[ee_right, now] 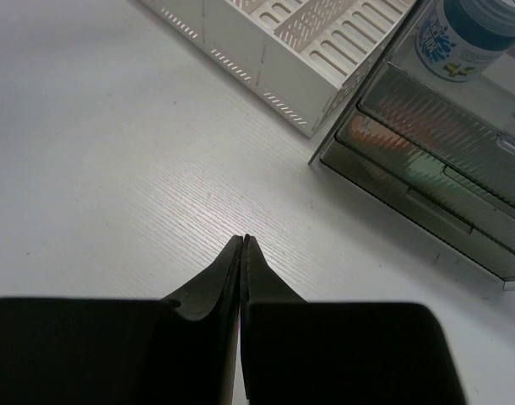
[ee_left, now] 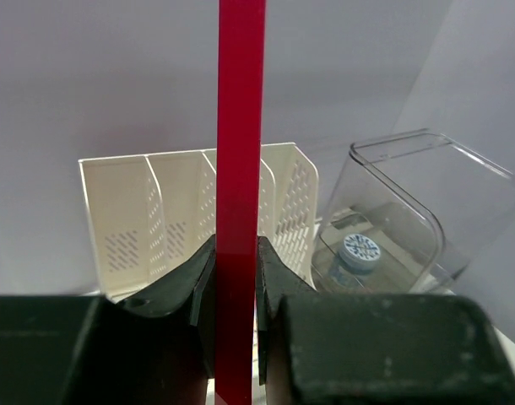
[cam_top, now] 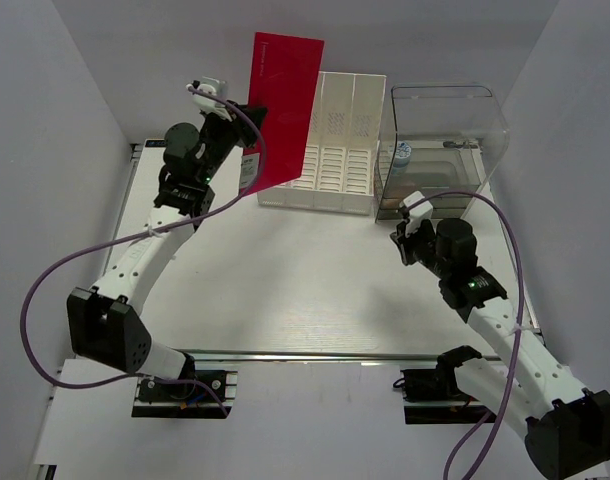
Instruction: Organize the desk
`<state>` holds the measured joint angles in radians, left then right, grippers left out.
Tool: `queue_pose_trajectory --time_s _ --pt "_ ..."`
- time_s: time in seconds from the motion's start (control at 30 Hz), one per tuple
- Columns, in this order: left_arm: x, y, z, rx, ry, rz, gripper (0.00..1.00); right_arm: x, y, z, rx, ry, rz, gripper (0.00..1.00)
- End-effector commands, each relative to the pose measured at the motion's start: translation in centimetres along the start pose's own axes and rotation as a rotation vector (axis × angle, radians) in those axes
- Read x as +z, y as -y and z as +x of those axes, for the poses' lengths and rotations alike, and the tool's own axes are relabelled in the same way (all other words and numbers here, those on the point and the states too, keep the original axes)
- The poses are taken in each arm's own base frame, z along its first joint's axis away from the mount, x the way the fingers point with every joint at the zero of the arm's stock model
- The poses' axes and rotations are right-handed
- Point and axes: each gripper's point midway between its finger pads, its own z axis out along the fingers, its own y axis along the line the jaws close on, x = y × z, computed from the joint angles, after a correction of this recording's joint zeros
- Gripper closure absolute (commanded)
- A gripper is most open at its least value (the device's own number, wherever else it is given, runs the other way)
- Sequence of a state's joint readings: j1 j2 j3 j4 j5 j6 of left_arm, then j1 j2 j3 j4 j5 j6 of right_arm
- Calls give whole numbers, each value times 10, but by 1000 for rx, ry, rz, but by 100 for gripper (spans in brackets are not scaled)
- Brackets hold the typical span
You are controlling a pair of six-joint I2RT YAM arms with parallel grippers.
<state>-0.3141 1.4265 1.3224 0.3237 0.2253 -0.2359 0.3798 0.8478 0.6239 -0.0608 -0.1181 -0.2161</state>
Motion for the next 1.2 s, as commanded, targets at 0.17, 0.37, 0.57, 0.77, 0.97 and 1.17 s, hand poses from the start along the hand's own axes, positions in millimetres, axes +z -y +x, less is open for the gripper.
queue_pose_trajectory --time_s 0.17,0.37,0.57,0.77,0.97,1.17 --pt "3 6 -68 163 273 -70 100 -2 13 -8 0 47 41 100" --pt "-8 14 -61 199 415 -23 100 -3 18 -4 4 41 52 100" --pt "-11 20 -54 205 556 41 100 -5 21 -3 4 44 57 100" --pt "9 22 -47 184 600 83 100 -5 21 -2 0 41 58 100" --pt "23 8 -25 218 613 49 100 -6 21 -4 -3 48 52 100" --pt "29 -3 -7 238 588 -8 100 -5 19 -3 -7 46 40 100"
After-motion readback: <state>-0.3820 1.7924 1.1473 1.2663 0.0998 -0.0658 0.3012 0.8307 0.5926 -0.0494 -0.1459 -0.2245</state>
